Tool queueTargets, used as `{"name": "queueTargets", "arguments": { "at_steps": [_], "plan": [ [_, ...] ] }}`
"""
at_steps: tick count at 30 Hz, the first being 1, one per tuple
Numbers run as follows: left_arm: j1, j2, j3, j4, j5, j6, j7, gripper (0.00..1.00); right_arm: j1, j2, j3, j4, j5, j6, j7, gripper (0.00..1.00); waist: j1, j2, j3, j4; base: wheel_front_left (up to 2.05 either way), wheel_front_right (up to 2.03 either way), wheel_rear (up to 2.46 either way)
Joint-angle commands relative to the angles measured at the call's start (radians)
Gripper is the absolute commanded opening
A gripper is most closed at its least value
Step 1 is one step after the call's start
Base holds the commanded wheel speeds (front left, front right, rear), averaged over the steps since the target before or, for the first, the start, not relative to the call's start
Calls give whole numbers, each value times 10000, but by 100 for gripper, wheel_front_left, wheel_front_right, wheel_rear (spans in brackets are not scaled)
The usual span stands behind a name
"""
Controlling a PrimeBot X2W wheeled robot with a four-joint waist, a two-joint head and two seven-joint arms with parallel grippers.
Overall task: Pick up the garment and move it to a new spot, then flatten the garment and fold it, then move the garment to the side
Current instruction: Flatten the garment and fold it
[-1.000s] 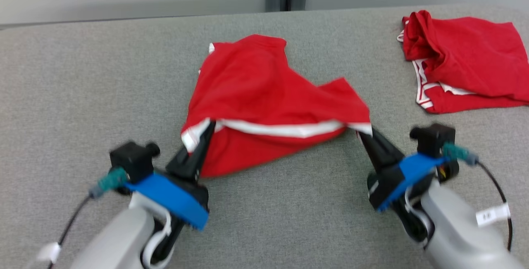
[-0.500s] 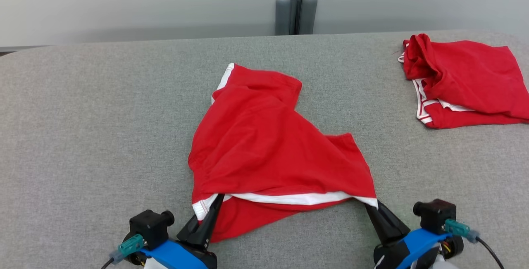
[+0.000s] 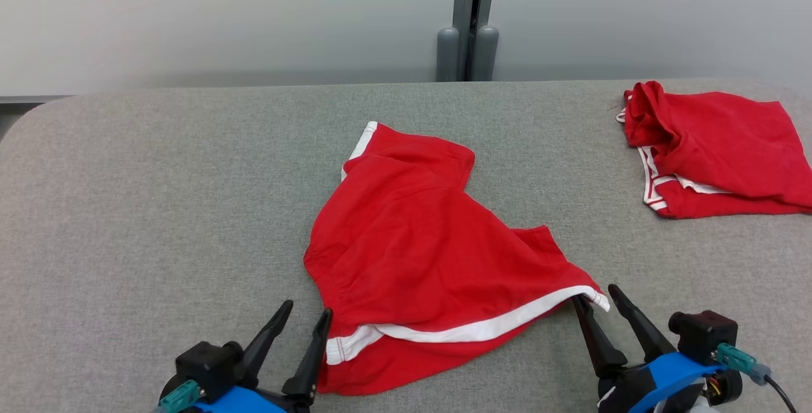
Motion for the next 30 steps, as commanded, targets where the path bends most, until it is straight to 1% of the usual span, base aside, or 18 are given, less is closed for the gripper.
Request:
{"name": "queueTargets", "arguments": {
  "at_steps": [1,5,7,10,14,17,19,24,30],
  "plan": [
    [198,10,295,-146,124,-14,-42,100,253,49,-148,-122,-74,5,-34,100,0,1,-62,41,0,0,0],
    [641,-11,1141,-603,516,-14,-42,100,510,160,-657,-560,-349,5,-34,100,0,1,-224,172,0,0,0],
    [800,-115,1612,-794,749,-14,-42,100,632,239,-893,-783,-527,5,-33,100,0,1,-315,192,0,0,0],
    [1033,-398,2376,-1088,1271,-6,-42,100,770,321,-1249,-1139,-865,5,-33,100,0,1,-441,162,0,0,0],
    [1298,-784,3348,-1460,2329,107,-42,100,1004,493,-1851,-1721,-1483,5,-33,100,0,1,-569,49,0,0,0],
    [1454,-1164,4059,-1845,3086,245,-43,100,1260,758,-2452,-2141,-1833,5,-33,100,0,1,-637,-25,0,0,0],
    [1603,-1422,4544,-2064,3477,257,-41,100,1460,904,-2783,-2379,-2047,5,-33,100,0,1,-676,-59,0,0,0],
    [1921,-1879,5391,-2453,4451,257,-41,100,1930,1196,-3215,-2749,-2543,5,-33,100,0,1,-756,-143,0,0,0],
    [2278,-2195,5909,-2383,5363,246,-41,100,2262,1477,-3375,-2814,-2845,5,-33,100,0,1,-827,-218,0,0,0]
  ]
}}
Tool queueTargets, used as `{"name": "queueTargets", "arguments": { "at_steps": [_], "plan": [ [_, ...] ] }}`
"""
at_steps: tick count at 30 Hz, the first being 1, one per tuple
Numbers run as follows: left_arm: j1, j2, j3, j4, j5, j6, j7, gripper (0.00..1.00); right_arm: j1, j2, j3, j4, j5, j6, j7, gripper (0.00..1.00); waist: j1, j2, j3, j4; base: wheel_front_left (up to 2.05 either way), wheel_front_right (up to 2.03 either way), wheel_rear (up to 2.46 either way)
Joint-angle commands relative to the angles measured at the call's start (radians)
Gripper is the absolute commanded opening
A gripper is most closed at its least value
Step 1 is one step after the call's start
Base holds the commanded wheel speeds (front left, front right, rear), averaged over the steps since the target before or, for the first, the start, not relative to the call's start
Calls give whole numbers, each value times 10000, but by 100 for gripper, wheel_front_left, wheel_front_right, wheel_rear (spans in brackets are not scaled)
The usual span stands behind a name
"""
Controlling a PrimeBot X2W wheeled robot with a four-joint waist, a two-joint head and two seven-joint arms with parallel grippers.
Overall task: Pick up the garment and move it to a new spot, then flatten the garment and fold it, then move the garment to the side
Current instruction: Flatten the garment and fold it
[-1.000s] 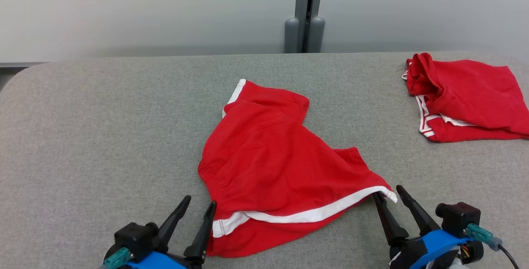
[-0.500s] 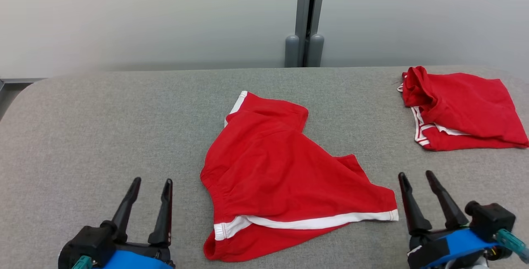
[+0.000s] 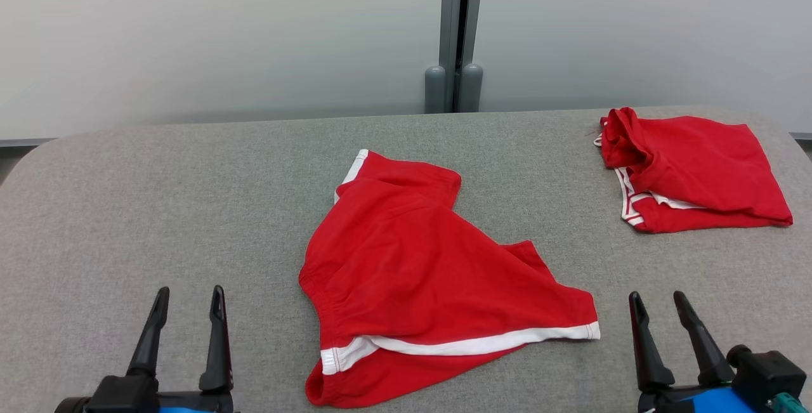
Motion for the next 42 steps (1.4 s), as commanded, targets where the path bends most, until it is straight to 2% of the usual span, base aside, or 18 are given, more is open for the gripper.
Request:
{"name": "queueTargets", "arguments": {
  "at_steps": [1,17,25,28,35,42],
  "plan": [
    [118,-79,100,96,198,-13,-39,100,176,67,33,60,-135,5,-30,100,0,0,-2,-7,0,0,0],
    [-90,-256,462,610,867,-170,-39,100,42,193,140,641,-654,5,-31,100,0,0,-26,90,0,0,0],
    [-52,-397,-57,617,497,-257,-39,100,-74,34,149,785,-545,5,-31,100,0,0,-3,75,0,0,0],
    [-114,-392,-801,783,299,-287,-39,100,-157,-92,295,1040,-592,3,-31,100,0,0,33,64,0,0,0],
    [-298,46,-2770,1571,-565,-253,-39,100,-511,-465,743,1905,-434,5,-31,100,0,0,153,49,0,0,0],
    [-468,290,-3811,2537,-1265,-256,-39,100,-685,-531,857,2322,-337,5,-31,100,0,0,261,-25,0,0,0]
  ]
}}
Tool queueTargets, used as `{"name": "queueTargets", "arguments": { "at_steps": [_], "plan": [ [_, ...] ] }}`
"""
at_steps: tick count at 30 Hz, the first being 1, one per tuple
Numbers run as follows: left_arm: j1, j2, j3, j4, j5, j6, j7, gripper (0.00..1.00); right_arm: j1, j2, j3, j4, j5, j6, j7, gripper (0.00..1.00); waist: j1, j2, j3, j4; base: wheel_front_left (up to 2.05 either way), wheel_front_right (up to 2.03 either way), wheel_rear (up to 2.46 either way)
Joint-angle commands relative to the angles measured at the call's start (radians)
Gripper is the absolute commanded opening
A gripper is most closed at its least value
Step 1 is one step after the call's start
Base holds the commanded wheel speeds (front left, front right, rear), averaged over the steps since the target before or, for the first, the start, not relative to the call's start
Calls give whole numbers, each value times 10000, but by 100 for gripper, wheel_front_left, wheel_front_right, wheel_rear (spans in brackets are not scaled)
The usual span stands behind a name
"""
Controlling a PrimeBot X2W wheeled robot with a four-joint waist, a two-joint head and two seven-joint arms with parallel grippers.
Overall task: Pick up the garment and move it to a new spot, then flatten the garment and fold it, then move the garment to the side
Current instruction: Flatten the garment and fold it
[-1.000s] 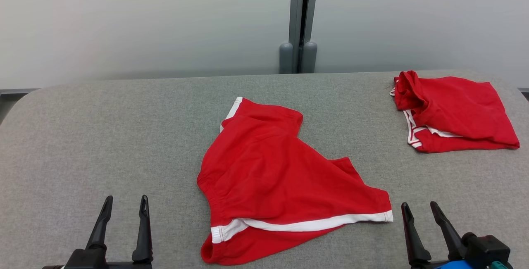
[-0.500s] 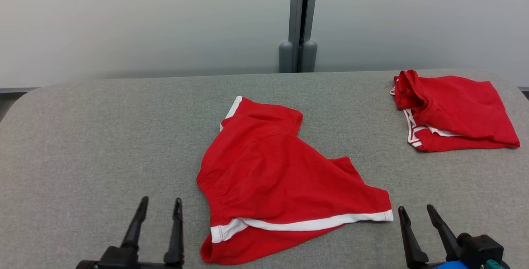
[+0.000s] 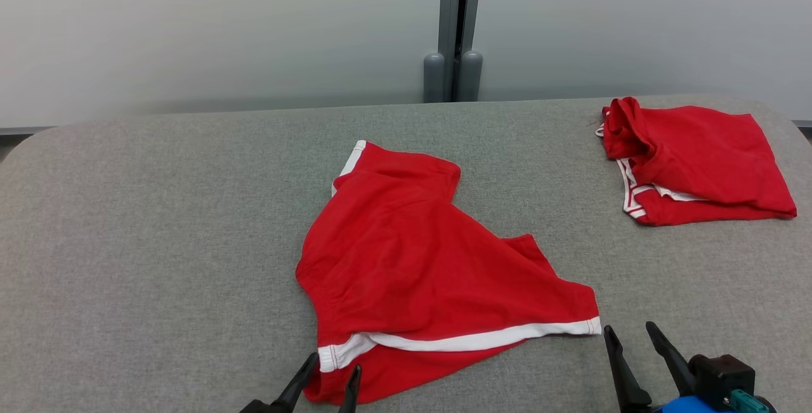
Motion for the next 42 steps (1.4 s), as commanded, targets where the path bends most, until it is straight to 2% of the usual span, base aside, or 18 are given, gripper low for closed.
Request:
{"name": "queueTargets", "arguments": {
  "at_steps": [1,6,22,29,30,31,33,36,42],
  "plan": [
    [-229,90,-113,122,-79,-8,-41,100,-124,-70,19,61,46,1,-31,100,0,-1,19,-16,0,0,0],
    [-547,146,-587,674,-456,-8,-41,100,-225,-66,92,203,109,1,-32,100,0,-1,76,-86,0,0,0],
    [-1127,143,-1075,1381,-991,-9,-41,100,-346,-82,251,524,135,1,-32,100,0,-1,174,-159,0,0,0],
    [-1713,25,-1769,1535,-1281,-10,-41,100,-754,-186,657,932,116,1,-32,100,0,-1,377,-160,0,0,0],
    [-1793,12,-1892,1577,-1339,-10,-40,87,-812,-206,737,1005,103,1,-32,100,0,-1,400,-161,0,0,0],
    [-1889,8,-1974,1607,-1383,-10,-40,52,-895,-227,794,1075,123,1,-32,100,0,-1,425,-160,0,0,0],
    [-2082,24,-2067,1645,-1488,-10,-41,0,-1045,-274,942,1194,173,1,-32,100,0,-1,470,-154,0,0,0],
    [-2189,119,-2136,1599,-1642,-10,-40,0,-1231,-345,1085,1349,262,1,-32,100,0,-1,551,-143,0,0,0],
    [-2070,416,-1679,1433,-1662,-10,-41,0,-1539,-460,1528,1643,487,3,-32,100,0,-1,677,-35,0,0,0]
  ]
}}
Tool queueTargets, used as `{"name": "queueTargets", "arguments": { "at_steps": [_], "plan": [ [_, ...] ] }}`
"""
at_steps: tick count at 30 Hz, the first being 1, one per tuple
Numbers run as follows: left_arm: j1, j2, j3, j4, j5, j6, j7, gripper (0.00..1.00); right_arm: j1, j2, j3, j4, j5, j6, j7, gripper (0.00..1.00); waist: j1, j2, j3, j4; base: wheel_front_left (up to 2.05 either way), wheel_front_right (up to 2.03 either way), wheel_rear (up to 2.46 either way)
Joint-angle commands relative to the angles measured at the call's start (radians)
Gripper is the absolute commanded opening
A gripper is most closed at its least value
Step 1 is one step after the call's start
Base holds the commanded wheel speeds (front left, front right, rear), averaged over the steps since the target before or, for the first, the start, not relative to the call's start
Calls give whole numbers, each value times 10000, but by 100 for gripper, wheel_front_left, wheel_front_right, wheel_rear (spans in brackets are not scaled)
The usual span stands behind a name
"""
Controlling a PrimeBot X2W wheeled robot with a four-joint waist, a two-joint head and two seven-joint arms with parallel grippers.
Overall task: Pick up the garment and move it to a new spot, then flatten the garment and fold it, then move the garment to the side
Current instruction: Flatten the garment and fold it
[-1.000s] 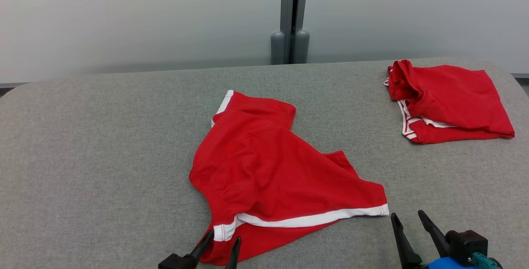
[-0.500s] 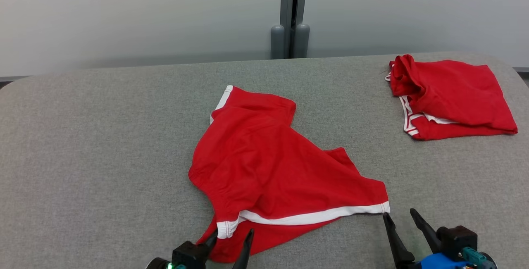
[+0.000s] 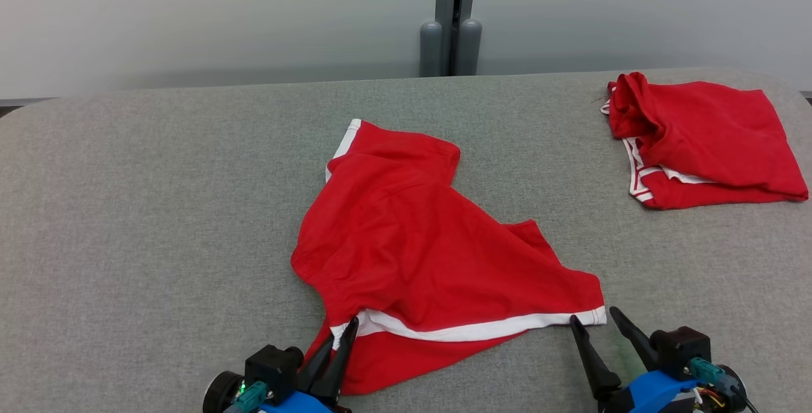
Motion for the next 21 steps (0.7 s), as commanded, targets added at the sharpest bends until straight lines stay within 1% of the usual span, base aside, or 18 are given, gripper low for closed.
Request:
{"name": "queueTargets", "arguments": {
  "at_steps": [1,6,14,19,21],
  "plan": [
    [24,74,116,-82,44,-10,-40,0,-188,-118,160,99,136,1,-32,100,-1,-1,33,73,0,0,0],
    [32,153,174,-126,88,-10,-40,0,-424,-331,724,418,588,1,-32,100,-1,-1,83,205,0,0,0],
    [54,65,174,-178,123,-10,-40,0,-864,-775,1416,829,1164,1,-32,100,-1,-1,112,250,0,0,0],
    [-2,67,146,-171,135,-10,-40,0,-1161,-1046,2033,1121,1610,1,-32,100,-1,-1,156,271,0,0,0],
    [-17,68,135,-163,133,-10,-40,0,-1216,-1074,2131,1169,1746,1,-32,100,-1,-1,167,279,0,0,0]
  ]
}}
